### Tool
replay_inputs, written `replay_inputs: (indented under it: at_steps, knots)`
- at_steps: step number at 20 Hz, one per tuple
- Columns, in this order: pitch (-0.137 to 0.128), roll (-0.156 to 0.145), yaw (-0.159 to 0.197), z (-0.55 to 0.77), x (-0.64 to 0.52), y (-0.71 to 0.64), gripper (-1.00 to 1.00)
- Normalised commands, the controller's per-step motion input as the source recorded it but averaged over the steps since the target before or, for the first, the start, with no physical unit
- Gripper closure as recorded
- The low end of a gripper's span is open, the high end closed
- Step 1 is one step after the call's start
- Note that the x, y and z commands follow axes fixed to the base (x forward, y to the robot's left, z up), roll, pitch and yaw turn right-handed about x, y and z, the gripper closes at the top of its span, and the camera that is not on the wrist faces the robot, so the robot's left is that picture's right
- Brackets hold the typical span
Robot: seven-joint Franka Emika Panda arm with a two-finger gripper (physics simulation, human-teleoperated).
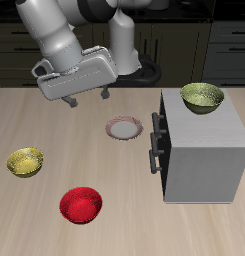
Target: Open the top drawer of the white cabinet
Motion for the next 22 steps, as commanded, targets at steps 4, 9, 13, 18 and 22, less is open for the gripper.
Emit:
replay_inputs:
  at_steps: [4, 9, 13, 18, 22]
  knots:
    - [-0.037, 0.160, -0.070, 0.02, -0.14, -0.08, -1.00]
    - [0.000, 0.178, -0.048, -0.07, -0.16, 0.02, -1.00]
    - [-0.041, 0.185, 0.019, -0.02, -0.15, 0.12, -1.00]
    - [-0.023, 0.101, -0.009, -0.07, -0.13, 0.08, -1.00]
    - [-0.008, 0.053, -0.018, -0.13, -0.05, 0.06, -1.00]
